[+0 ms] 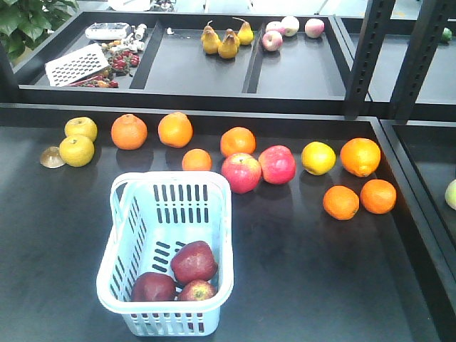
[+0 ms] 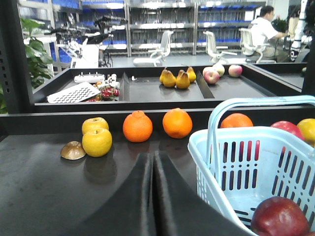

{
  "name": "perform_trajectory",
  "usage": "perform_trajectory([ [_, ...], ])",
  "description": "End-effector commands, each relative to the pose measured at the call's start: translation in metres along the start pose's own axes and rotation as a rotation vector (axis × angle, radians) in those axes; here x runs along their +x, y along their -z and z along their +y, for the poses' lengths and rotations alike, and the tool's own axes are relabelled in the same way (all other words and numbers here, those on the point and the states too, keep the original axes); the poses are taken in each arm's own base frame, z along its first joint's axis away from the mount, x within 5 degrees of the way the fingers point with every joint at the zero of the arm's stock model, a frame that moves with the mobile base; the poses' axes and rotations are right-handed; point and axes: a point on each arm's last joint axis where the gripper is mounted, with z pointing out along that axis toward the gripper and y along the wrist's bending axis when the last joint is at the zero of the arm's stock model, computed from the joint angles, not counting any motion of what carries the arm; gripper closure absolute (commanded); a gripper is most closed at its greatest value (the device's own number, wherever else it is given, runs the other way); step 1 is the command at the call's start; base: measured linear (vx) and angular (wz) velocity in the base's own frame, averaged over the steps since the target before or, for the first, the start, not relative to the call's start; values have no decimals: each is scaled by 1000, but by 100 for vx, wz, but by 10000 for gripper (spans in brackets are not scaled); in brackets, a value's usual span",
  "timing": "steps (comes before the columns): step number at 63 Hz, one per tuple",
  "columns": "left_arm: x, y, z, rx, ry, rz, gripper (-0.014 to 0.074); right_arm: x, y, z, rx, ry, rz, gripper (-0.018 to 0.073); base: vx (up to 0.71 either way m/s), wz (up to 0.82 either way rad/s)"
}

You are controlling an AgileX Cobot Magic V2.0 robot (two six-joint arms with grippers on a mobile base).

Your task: Pick three apples into basket with both arms

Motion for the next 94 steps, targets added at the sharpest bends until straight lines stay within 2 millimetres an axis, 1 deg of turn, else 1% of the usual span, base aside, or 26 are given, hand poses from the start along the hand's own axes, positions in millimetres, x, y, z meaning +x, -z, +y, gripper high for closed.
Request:
perform_trajectory([
  [1,-6,1,0,0,18,-92,603,-8,8,-1,10,-2,-81,568,0,0],
  [55,-6,1,0,-3,17,-91,603,-8,8,-1,10,-2,-81,568,0,0],
  [61,-6,1,0,-3,17,-92,603,-5,17,-2,21,5,-112,568,0,0],
  [74,-6,1,0,-3,17,-92,603,10,52,-1,46,19,-234,568,0,0],
  [79,-6,1,0,-3,17,-92,603,17,61,-1,59,25,-274,568,0,0],
  [85,-6,1,0,-3,17,-92,603,34,58,-1,61,26,-314,568,0,0],
  [94,-6,1,0,-3,17,-92,603,68,36,0,67,28,-421,568,0,0],
])
